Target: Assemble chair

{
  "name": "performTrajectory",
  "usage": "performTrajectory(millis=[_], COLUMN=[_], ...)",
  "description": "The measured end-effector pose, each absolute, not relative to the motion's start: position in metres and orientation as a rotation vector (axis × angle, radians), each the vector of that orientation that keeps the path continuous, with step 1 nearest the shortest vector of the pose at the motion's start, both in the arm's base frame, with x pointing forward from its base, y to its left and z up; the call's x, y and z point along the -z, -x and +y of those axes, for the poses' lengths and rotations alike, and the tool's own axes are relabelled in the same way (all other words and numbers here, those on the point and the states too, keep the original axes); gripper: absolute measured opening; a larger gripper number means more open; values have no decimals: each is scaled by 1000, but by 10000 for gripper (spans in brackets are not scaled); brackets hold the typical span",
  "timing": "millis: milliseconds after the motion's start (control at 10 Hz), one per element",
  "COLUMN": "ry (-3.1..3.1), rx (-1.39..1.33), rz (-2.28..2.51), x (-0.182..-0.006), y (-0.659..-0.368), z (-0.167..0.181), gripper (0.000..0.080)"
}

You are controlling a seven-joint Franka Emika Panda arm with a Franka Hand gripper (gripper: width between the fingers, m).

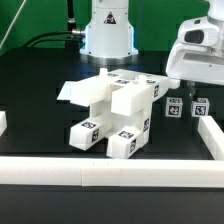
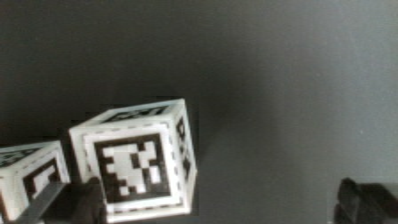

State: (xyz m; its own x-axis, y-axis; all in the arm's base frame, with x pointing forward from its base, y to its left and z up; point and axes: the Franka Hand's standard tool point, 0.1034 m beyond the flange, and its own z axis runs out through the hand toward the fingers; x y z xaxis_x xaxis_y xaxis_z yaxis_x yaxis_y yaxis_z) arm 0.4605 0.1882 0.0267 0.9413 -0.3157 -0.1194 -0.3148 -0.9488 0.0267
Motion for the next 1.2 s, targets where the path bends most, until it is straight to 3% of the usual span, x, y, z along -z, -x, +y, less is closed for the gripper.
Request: performTrajectory(millis=[500,1000,1200], ry=[-3102,-3172,-3174], rx=[189,204,195], rz=[-443,-344,-369], x=[-32,-88,-93], y=[-463,-491,-502], z=[174,124,116], gripper=[649,649,649])
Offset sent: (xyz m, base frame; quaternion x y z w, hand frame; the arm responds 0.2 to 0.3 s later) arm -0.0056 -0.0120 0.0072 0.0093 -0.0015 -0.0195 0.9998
